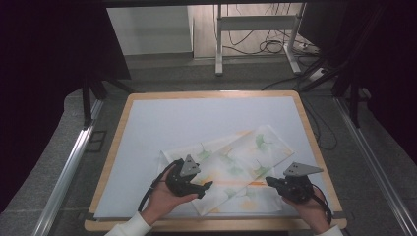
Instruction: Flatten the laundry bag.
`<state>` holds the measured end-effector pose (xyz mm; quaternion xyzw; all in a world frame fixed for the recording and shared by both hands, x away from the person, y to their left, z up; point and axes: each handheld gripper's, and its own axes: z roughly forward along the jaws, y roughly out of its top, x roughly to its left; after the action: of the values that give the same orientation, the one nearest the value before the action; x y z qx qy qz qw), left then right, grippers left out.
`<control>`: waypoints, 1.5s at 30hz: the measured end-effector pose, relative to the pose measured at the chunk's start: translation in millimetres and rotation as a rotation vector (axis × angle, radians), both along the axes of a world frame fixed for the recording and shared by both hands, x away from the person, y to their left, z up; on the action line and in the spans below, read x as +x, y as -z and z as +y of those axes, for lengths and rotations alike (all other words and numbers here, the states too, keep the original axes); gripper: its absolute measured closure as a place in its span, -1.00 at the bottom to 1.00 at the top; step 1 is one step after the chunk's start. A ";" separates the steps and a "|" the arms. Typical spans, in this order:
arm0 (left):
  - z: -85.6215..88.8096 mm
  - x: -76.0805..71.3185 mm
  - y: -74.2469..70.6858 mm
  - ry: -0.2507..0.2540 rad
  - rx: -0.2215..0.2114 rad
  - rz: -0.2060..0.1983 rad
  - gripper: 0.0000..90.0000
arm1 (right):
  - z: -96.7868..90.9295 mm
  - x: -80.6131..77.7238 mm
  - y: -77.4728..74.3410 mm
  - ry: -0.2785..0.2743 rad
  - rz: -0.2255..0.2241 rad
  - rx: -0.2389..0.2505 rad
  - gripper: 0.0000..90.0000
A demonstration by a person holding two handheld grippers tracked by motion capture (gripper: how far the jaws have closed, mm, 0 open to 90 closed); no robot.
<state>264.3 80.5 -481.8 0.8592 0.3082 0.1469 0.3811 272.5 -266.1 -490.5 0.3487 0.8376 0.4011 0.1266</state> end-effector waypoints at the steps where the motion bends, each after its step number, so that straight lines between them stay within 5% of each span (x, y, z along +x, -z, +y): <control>1: -2.3 0.2 -0.1 0.007 0.004 0.002 -0.42 | 1.0 -1.1 0.8 -0.004 0.003 -0.001 0.97; 28: -67.3 1.5 27.0 0.192 0.110 0.095 -0.45 | 22.1 -13.3 17.3 -0.046 0.076 -0.038 0.97; 37: -80.3 4.9 36.4 0.202 0.159 0.115 -0.44 | 20.9 -11.9 18.8 -0.050 0.085 -0.038 0.97; 45: -77.4 7.3 39.6 0.186 0.172 0.114 -0.15 | 22.5 -11.8 21.1 -0.060 0.095 -0.050 0.96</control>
<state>271.6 3.2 -521.4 0.9205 0.2345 0.0878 0.2999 260.7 -243.6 -511.5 0.3386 0.8625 0.3667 0.0833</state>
